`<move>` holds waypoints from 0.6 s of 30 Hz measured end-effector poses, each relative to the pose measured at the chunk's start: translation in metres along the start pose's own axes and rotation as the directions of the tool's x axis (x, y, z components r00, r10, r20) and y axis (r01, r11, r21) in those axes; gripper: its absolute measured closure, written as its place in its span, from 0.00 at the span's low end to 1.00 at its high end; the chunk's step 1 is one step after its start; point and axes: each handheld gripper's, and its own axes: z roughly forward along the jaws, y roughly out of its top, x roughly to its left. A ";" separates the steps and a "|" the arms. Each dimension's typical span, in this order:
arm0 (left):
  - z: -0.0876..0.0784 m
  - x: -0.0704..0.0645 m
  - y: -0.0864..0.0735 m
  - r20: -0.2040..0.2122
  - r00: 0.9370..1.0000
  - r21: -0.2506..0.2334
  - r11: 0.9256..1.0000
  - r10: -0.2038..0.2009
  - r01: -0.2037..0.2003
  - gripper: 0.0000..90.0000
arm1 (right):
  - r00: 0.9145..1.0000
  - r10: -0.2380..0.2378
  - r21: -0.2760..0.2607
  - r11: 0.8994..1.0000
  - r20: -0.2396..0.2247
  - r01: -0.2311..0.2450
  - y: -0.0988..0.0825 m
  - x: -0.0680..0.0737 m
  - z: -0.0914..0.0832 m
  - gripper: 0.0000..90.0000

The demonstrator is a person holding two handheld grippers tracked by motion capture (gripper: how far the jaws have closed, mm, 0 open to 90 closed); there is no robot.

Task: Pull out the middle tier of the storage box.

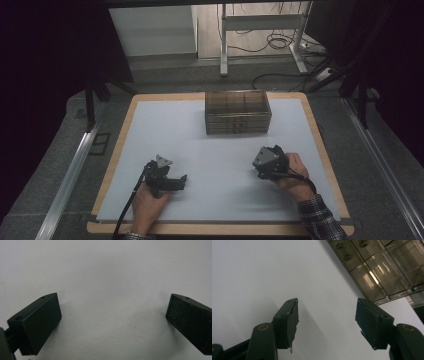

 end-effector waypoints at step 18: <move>0.000 0.000 0.000 0.000 1.000 0.000 1.000 0.000 0.000 0.00 | 0.991 -0.097 0.032 0.995 0.088 0.095 0.011 -0.006 0.020 0.40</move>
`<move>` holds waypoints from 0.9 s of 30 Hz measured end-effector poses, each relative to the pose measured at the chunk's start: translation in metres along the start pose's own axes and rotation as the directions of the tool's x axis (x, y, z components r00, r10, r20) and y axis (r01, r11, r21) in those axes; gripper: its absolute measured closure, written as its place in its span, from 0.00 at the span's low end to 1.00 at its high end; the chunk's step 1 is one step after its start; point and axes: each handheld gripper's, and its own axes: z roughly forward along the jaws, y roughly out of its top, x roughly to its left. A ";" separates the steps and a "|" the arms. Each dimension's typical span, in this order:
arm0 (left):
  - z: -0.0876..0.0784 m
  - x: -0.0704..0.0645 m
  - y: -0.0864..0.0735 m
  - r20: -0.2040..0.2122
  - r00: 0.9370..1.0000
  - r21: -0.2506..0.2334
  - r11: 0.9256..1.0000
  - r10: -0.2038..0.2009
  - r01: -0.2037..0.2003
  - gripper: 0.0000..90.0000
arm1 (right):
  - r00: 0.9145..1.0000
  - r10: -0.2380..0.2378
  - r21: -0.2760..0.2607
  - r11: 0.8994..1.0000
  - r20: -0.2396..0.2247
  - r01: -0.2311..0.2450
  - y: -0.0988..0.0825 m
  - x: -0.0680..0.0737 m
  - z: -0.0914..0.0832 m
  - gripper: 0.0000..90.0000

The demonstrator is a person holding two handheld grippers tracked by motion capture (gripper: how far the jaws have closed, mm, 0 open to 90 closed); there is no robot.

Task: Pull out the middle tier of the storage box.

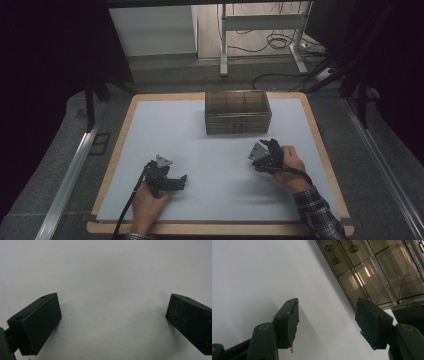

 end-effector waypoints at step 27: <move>0.000 0.000 0.000 0.000 1.000 0.003 1.000 0.004 -0.004 0.00 | 0.961 -0.227 0.030 0.974 0.156 0.225 0.026 0.003 0.029 0.44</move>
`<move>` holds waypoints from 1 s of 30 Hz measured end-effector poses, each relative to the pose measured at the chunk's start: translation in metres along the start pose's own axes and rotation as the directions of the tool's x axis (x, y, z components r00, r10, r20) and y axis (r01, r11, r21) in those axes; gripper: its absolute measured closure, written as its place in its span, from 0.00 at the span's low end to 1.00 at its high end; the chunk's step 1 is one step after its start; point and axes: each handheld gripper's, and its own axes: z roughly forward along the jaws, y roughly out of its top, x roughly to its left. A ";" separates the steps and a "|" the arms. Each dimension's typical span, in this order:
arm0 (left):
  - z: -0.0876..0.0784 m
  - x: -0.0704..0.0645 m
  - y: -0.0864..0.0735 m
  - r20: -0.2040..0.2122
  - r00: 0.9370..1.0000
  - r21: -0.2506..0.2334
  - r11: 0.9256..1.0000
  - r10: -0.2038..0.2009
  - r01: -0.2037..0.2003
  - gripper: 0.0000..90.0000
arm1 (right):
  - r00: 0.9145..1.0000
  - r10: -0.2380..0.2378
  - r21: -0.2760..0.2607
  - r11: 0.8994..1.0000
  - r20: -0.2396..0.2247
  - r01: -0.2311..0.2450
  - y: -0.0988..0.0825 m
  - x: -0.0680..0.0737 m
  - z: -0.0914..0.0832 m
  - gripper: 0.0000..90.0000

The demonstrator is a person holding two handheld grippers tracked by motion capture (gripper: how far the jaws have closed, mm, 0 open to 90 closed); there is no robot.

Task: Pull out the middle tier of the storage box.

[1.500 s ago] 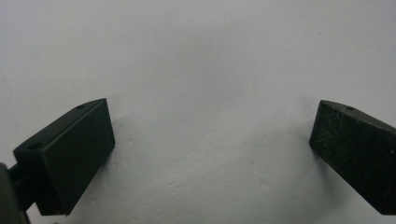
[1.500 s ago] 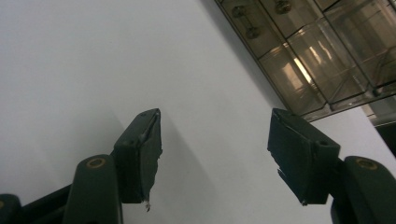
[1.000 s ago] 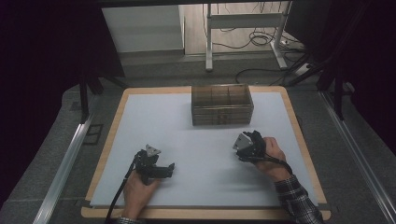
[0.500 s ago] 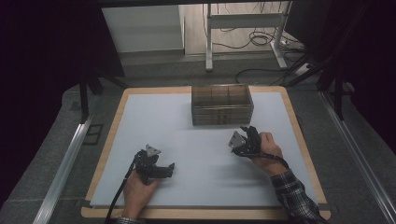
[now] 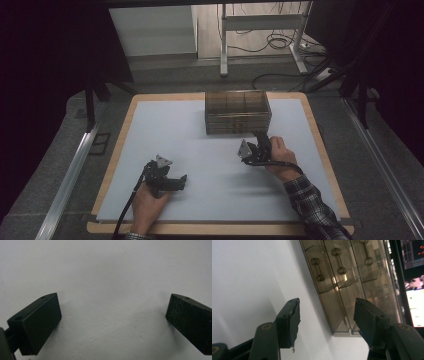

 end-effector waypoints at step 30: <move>0.000 0.000 0.000 0.001 1.000 -0.002 1.000 -0.001 0.001 0.00 | 0.962 -0.219 0.063 0.975 0.160 0.212 0.022 0.004 0.037 0.71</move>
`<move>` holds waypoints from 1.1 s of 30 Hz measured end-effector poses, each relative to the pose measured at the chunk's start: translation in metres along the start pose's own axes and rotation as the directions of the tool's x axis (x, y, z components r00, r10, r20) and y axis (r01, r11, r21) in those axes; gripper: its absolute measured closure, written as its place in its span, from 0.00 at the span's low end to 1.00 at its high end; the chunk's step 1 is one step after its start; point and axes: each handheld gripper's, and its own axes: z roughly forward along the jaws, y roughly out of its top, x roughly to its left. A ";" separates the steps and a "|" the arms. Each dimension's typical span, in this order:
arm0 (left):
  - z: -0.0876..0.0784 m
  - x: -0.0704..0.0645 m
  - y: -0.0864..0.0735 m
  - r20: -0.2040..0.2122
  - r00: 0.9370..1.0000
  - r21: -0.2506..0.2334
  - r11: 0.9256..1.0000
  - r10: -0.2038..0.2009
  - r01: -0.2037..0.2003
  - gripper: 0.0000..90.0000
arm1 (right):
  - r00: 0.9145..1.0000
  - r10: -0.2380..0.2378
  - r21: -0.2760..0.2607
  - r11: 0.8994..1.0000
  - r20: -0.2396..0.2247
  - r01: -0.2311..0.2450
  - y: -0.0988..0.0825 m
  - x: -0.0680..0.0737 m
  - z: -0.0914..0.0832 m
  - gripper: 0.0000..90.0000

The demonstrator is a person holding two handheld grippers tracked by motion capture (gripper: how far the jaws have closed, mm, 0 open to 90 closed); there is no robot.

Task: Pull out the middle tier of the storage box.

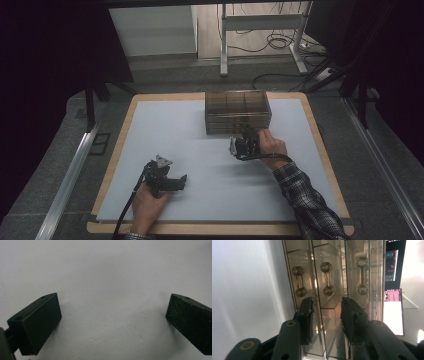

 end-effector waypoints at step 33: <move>0.000 0.000 0.000 0.000 1.000 0.001 1.000 0.000 0.000 0.00 | 0.998 -0.052 -0.044 0.998 0.017 0.053 0.007 0.006 0.012 0.89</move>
